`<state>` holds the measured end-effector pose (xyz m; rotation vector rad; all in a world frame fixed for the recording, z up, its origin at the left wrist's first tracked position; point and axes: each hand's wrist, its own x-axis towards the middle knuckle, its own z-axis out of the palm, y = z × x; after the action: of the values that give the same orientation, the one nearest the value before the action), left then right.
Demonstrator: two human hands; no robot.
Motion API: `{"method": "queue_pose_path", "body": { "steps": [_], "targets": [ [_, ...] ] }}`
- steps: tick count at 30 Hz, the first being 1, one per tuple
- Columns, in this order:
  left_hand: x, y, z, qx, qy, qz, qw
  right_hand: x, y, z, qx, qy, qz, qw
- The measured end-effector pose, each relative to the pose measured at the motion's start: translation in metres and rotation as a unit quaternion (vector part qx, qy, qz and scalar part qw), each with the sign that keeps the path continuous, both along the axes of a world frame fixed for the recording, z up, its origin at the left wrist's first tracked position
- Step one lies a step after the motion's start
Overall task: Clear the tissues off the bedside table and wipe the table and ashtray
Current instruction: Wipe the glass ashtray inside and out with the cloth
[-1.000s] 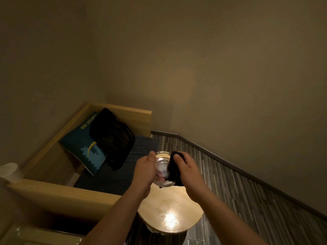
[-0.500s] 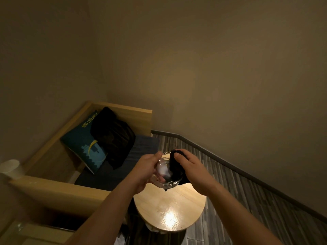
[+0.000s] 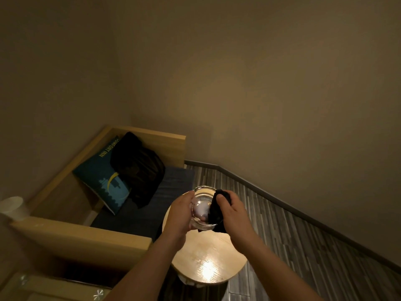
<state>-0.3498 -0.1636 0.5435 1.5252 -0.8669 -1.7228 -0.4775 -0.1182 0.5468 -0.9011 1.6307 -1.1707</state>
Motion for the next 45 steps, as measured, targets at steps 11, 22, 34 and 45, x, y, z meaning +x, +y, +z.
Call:
{"method": "queue_pose_path", "body": {
  "steps": [11,22,34,45],
  "targets": [
    [0.023,-0.024,0.010,-0.004,0.014,-0.169,0.986,-0.026,-0.014,0.020,0.023,0.019,0.172,0.985],
    [0.000,-0.019,-0.012,0.012,-0.041,0.006,0.999,0.008,-0.004,-0.003,0.008,-0.012,-0.001,1.000],
    [0.018,0.000,-0.006,0.105,0.297,0.042,0.948,0.008,-0.006,0.001,0.037,-0.038,0.029,0.998],
    [0.024,-0.001,-0.013,0.112,0.399,0.049,0.909,-0.005,-0.021,0.027,-0.078,0.363,0.114,0.921]
  ]
}}
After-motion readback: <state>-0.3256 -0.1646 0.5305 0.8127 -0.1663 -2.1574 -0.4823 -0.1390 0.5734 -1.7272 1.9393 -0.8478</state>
